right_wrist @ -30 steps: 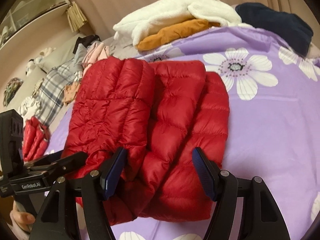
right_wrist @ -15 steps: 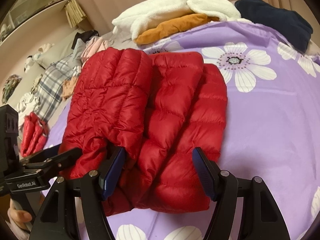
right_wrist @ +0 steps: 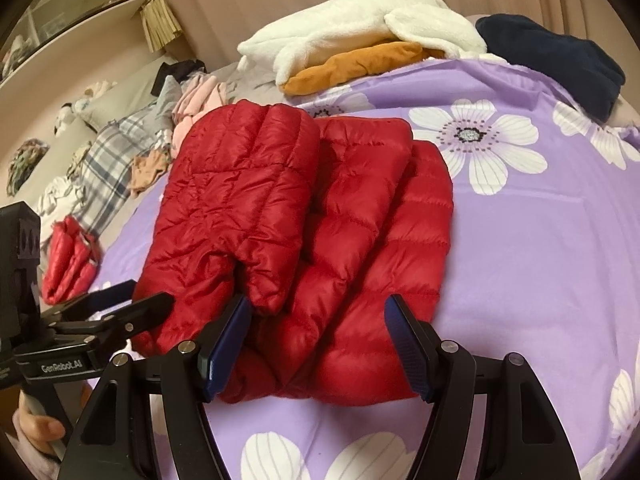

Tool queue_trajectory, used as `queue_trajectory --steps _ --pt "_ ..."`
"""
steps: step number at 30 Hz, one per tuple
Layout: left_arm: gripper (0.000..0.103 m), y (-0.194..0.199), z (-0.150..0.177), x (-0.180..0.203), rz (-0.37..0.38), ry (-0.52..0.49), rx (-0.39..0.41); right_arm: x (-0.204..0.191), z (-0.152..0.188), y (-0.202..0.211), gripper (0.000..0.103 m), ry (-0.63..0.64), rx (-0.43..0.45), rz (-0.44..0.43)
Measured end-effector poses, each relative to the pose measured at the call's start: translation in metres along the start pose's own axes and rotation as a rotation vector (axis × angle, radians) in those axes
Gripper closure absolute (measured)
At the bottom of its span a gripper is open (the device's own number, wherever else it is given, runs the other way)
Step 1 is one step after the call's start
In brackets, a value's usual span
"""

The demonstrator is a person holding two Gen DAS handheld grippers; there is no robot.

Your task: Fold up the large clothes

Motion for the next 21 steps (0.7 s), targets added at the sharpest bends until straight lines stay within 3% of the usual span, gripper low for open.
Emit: queue_trajectory --steps 21 --pt "0.002 -0.025 0.007 -0.001 -0.007 0.005 -0.053 0.002 0.01 -0.029 0.033 -0.022 -0.064 0.004"
Point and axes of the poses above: each gripper's, at about its wrist camera, not at the fingertips, and y roughly against the way its jaws point, x to its right, z to its underside, the point moved 7 cm from there along -y, roughly the way its jaws point, and after that the axes turned 7 degrees about -y, right-handed, at the moved point
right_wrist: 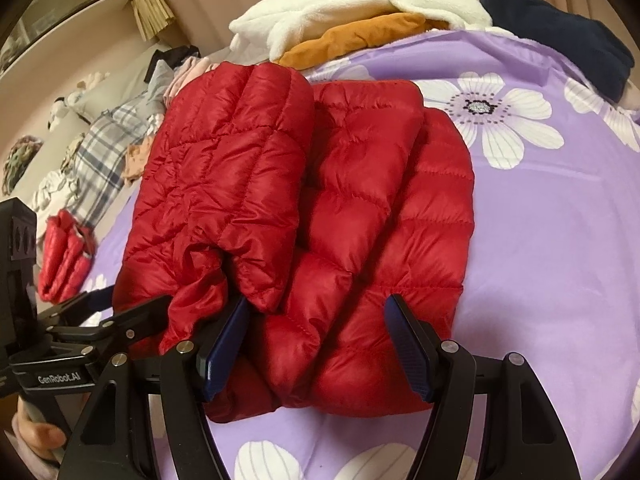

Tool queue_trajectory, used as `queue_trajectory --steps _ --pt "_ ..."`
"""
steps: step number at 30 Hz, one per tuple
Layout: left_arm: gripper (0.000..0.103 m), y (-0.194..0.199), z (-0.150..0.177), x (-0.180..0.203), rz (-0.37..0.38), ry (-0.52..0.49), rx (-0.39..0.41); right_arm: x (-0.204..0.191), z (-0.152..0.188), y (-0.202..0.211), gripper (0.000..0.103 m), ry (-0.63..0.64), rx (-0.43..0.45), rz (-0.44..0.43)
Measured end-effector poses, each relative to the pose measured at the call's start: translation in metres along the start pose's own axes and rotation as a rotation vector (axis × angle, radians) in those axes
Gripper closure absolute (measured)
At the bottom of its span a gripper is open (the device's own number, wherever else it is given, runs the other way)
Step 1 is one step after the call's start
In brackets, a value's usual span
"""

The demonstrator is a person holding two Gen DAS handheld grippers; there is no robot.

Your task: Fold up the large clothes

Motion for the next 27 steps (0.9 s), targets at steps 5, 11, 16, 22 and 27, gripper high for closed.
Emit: queue_trajectory --steps 5,11,16,22,27 --pt "0.002 0.0002 0.0003 -0.0002 -0.004 0.0 -0.001 0.0003 0.0008 -0.0009 0.033 0.004 -0.003 0.003" --pt "0.002 0.0003 0.0013 -0.0008 -0.007 -0.007 -0.001 0.0022 0.0007 -0.0016 0.033 0.006 -0.007 0.006" --pt "0.002 -0.0018 0.0022 -0.0007 -0.009 -0.008 -0.005 0.0029 0.001 -0.0036 0.033 0.005 -0.013 0.006" --pt "0.002 -0.0056 0.0017 -0.0014 -0.01 -0.009 -0.012 0.004 0.0016 -0.0066 0.033 0.003 -0.019 0.005" --pt "0.002 -0.0061 0.0017 -0.0016 -0.015 -0.013 -0.011 0.0048 0.0023 -0.0073 0.033 -0.005 -0.022 0.001"
Point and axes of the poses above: each gripper's, at about its wrist camera, not at the fingertips, and y roughly against the way its jaws point, x to its right, z to its underside, the point moved 7 cm from there along -y, roughly the way its jaws point, and after that the axes turned 7 degrees about -y, right-handed, at the moved point
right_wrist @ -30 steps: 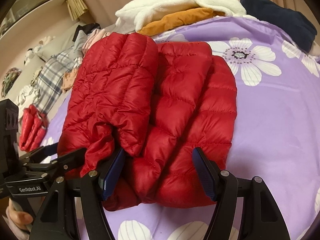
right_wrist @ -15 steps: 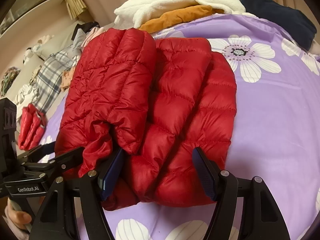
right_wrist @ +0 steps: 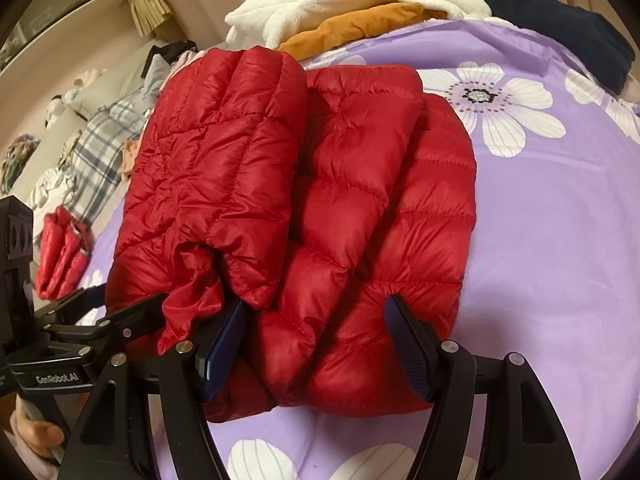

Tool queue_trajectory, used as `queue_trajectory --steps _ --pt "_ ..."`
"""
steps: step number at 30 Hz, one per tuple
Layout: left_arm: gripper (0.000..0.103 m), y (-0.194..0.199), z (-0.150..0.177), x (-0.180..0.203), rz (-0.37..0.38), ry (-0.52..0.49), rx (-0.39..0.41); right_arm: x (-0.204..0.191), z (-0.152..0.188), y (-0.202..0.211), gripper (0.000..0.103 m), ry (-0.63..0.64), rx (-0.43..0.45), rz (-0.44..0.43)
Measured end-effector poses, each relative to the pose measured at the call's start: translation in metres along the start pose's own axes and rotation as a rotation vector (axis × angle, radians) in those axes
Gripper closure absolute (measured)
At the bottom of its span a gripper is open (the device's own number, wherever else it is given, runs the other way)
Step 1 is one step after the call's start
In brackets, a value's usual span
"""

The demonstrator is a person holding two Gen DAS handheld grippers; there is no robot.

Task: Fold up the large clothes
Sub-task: 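Open the left gripper and release the jacket's other end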

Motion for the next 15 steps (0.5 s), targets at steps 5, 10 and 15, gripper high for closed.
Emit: queue_trajectory --steps 5,10,15 --pt "0.004 0.013 -0.001 0.001 0.0 -0.004 0.022 -0.002 -0.002 0.009 0.033 0.018 0.013 0.024" --pt "0.005 0.051 -0.021 -0.003 -0.046 -0.055 0.147 -0.013 -0.017 0.045 0.033 0.114 0.135 0.056" --pt "0.005 0.059 -0.049 -0.007 -0.04 -0.053 0.229 -0.025 -0.034 0.065 0.033 0.123 0.253 -0.027"
Point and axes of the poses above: each gripper's, at about its wrist camera, not at the fingertips, and y roughly against the way its jaws point, x to its right, z to its underside, the point moved 7 cm from there along -y, roughly the way its jaws point, and after that the axes turned 7 degrees about -y, right-handed, at the moved point
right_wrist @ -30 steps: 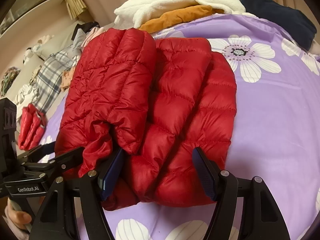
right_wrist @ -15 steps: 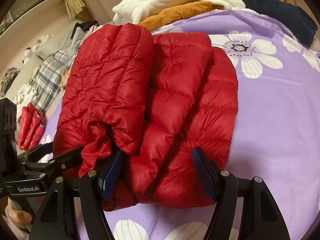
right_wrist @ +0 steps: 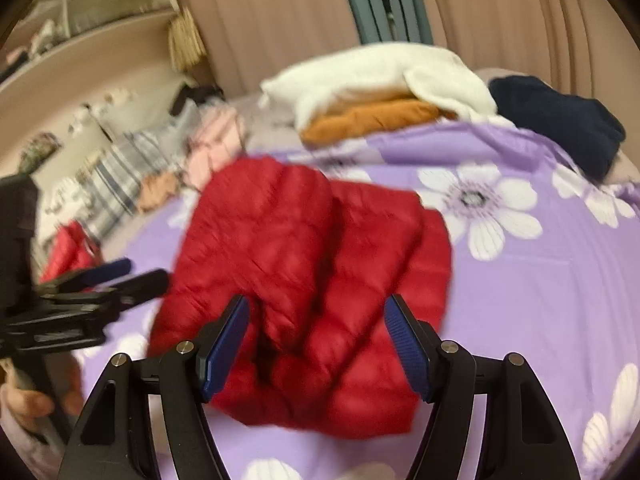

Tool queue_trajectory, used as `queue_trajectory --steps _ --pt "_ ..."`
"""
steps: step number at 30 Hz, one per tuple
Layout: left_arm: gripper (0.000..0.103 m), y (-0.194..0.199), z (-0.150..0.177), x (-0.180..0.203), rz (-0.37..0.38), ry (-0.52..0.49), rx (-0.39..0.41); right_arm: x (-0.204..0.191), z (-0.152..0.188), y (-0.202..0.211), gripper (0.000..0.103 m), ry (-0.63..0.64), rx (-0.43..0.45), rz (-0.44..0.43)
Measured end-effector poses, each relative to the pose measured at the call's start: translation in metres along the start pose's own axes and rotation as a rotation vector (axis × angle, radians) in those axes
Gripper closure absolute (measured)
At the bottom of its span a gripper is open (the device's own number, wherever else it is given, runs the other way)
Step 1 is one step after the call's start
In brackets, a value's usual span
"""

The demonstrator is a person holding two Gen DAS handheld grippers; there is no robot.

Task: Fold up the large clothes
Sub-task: 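Open the left gripper and release the jacket's other end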

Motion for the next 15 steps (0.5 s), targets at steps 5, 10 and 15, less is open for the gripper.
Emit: queue_trajectory --steps 5,10,15 --pt "0.019 -0.022 -0.004 0.009 0.013 -0.009 -0.014 -0.006 0.002 -0.025 0.033 0.011 -0.001 -0.01" --pt "0.021 -0.048 0.0 0.017 0.006 -0.038 -0.059 -0.003 0.012 -0.05 0.033 -0.027 -0.074 -0.007" --pt "0.021 -0.062 0.009 0.019 0.021 -0.048 -0.085 0.006 0.025 -0.061 0.033 -0.061 -0.117 -0.012"
Point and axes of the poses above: each gripper's, at about its wrist camera, not at the fingertips, and y roughly against the way its jaws point, x to its right, z to its underside, the point moved 7 cm from there along -y, roughly the way its jaws point, and after that the axes turned 7 degrees about -y, right-handed, at the moved point
